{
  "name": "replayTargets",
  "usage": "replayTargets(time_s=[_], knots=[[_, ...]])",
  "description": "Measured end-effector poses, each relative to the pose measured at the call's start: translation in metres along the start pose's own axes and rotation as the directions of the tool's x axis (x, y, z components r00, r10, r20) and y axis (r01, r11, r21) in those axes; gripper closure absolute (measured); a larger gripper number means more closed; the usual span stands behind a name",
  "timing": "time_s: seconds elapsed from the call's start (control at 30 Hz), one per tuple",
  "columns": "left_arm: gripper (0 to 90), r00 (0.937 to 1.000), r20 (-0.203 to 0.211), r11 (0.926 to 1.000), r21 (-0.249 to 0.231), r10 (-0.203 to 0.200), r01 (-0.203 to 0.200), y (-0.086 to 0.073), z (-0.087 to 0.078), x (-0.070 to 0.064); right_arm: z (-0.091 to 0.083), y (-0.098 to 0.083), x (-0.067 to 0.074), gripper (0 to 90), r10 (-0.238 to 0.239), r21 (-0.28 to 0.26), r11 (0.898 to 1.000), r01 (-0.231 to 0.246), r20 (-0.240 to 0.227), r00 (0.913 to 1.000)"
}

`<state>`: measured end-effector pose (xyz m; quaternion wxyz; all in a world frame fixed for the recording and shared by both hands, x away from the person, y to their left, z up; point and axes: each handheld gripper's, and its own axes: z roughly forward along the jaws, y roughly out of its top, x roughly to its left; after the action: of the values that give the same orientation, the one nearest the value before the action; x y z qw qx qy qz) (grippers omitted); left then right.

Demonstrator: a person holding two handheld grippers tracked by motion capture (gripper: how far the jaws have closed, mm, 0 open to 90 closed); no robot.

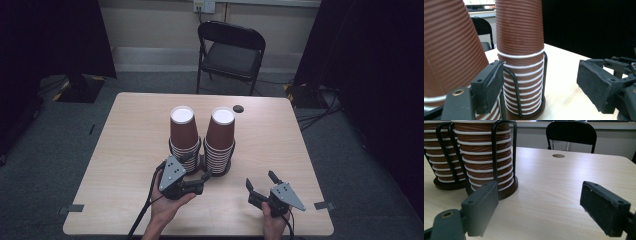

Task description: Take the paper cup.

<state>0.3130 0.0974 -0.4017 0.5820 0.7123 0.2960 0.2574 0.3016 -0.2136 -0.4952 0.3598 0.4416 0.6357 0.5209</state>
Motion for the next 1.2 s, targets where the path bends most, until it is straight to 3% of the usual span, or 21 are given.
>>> replayTargets(time_s=[0.1,0.17,0.4,0.47,0.63,1.2], knots=[[21.6,0.9998,0.019,0.9999,-0.011,-0.006,0.006,0.007,0.001,0.000,0.000,0.000,0.000,14.0,-0.001,0.000,1.000,0.001,0.001,1.0000],[21.6,1.0000,0.006,1.0000,-0.009,0.004,-0.004,0.011,0.003,0.000,0.000,0.000,0.000,14.0,-0.001,0.000,1.000,0.001,0.000,1.0000],[21.6,0.9996,0.014,0.9992,-0.032,-0.025,0.025,0.023,0.008,0.004,0.000,0.000,0.000,14.1,0.000,0.000,1.000,0.000,0.001,1.0000],[21.6,0.9999,0.009,0.9990,-0.042,-0.012,0.013,0.028,0.007,0.003,0.000,0.000,0.000,14.2,0.000,0.002,1.000,0.000,0.000,1.0000],[21.1,1.0000,0.003,0.9990,-0.044,0.007,-0.007,0.037,0.010,0.003,0.000,0.000,0.000,14.3,-0.001,0.002,1.000,0.001,0.001,1.0000],[20.2,0.9996,0.026,0.9994,-0.033,-0.008,0.009,0.057,0.032,0.011,0.001,0.000,0.000,14.6,0.002,0.007,1.000,-0.002,0.001,1.0000]])
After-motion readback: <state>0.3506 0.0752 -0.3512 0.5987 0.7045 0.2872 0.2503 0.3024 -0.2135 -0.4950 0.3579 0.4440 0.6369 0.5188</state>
